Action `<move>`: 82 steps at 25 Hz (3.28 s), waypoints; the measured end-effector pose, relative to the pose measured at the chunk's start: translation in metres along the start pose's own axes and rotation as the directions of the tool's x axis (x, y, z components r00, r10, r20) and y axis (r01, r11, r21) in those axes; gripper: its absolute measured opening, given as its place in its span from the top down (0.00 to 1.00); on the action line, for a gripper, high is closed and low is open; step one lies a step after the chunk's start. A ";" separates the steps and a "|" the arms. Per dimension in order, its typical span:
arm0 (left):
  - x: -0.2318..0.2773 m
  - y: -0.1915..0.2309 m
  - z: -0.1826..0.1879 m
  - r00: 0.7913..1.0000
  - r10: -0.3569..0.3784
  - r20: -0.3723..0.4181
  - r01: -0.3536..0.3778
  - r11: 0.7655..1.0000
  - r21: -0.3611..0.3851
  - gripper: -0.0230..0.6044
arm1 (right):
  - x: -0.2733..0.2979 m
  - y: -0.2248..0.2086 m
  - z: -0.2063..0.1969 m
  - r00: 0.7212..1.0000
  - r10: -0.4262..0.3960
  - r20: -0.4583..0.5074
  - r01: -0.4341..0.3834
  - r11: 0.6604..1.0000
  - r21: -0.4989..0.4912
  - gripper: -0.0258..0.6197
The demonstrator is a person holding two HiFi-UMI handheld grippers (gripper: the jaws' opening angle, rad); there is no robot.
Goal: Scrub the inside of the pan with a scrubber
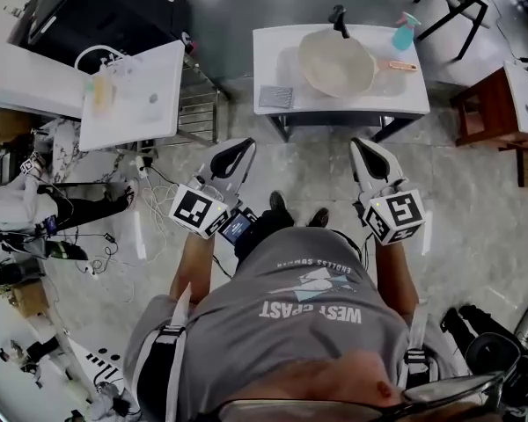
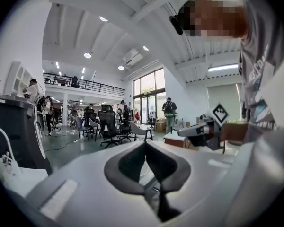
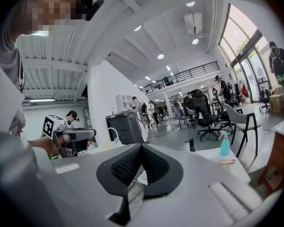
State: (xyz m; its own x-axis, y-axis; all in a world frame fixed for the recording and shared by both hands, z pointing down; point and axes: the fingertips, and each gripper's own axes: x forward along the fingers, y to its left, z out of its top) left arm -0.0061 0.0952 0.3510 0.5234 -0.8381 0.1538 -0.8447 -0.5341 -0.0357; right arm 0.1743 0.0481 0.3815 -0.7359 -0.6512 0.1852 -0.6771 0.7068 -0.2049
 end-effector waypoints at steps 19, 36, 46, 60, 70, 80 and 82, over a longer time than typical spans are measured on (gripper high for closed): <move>0.096 0.151 0.004 0.977 -0.199 0.076 0.200 0.980 -0.012 0.96 | 0.148 -0.020 0.021 0.988 -0.147 -0.050 0.145 0.988 -0.045 0.96; 0.101 0.235 -0.026 0.991 -0.112 0.068 0.118 0.989 -0.090 0.96 | 0.305 -0.024 -0.076 0.945 0.027 -0.325 -0.051 0.996 -0.067 0.96; 0.091 0.256 -0.048 0.999 0.019 0.028 -0.014 0.986 -0.164 0.96 | 0.381 -0.004 -0.203 0.771 0.196 -0.606 -0.302 0.950 -0.077 0.84; 0.094 0.262 -0.073 0.997 0.075 -0.021 -0.078 0.971 -0.225 0.96 | 0.398 0.002 -0.337 0.544 0.082 -0.835 -0.523 0.812 -0.261 0.63; 0.102 0.254 -0.077 0.999 0.037 -0.033 -0.043 0.972 -0.230 0.96 | 0.408 0.001 -0.334 0.538 0.069 -0.840 -0.477 0.847 -0.236 0.93; 0.134 0.245 -0.072 0.999 -0.016 -0.038 0.008 0.975 -0.224 0.96 | 0.372 -0.035 -0.173 0.818 0.118 -0.563 -0.293 0.928 -0.231 0.94; 0.143 0.241 -0.072 0.999 -0.027 -0.043 0.016 0.975 -0.223 0.96 | 0.366 -0.073 -0.149 0.858 0.054 -0.511 -0.218 0.939 -0.267 0.94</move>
State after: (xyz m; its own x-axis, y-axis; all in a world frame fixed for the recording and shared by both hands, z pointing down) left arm -0.1431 -0.1449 0.4359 0.5405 -0.8179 0.1972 -0.8396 -0.5096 0.1880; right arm -0.0464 -0.2006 0.6079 -0.6690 -0.3794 0.6391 -0.4759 0.8792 0.0238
